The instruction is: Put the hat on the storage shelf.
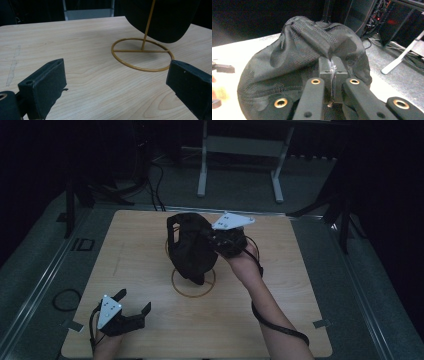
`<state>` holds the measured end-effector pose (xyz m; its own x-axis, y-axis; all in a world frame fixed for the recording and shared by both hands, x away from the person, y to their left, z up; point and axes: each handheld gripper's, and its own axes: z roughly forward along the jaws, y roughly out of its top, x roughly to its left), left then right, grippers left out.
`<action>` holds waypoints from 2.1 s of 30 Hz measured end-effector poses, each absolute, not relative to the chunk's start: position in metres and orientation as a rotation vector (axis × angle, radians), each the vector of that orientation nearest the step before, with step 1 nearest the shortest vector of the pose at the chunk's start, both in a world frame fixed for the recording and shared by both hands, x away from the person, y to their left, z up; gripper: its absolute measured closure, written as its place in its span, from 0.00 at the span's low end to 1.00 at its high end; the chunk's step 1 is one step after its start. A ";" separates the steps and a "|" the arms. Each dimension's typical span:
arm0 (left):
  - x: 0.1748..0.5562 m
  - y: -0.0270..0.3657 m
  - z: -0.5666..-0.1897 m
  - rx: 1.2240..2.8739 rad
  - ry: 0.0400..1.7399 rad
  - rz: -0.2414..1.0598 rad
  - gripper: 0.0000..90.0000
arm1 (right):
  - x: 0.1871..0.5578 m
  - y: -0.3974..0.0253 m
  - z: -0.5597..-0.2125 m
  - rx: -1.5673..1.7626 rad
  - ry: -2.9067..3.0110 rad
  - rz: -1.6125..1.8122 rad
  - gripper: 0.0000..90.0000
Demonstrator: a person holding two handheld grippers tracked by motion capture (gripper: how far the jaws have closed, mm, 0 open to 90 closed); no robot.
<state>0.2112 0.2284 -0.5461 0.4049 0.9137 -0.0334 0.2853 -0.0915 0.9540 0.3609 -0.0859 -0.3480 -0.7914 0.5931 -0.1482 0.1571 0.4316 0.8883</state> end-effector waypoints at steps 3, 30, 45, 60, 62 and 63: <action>0.211 0.229 -0.545 1.606 1.079 0.753 0.04 | 0.363 -0.086 -0.348 0.649 2.254 1.344 0.99; 0.212 0.230 -0.546 1.599 1.084 0.741 0.04 | 0.361 -0.092 -0.349 0.656 2.280 1.400 0.61; 0.212 0.230 -0.547 1.592 1.088 0.733 0.04 | 0.360 -0.109 -0.354 0.689 2.288 1.406 0.40; 0.211 0.231 -0.547 1.590 1.087 0.734 0.04 | 0.357 -0.125 -0.363 0.684 2.299 1.451 0.16; 0.211 0.231 -0.547 1.589 1.089 0.733 0.04 | 0.356 -0.128 -0.365 0.681 2.295 1.438 0.16; 0.211 0.231 -0.547 1.589 1.088 0.734 0.04 | 0.356 -0.129 -0.366 0.686 2.289 1.438 0.16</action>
<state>0.2111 0.2305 -0.5466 0.4036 0.9129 -0.0616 0.2843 -0.0611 0.9568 0.3562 -0.1289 -0.3660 -0.8212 0.5693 -0.0379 0.2129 0.3674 0.9054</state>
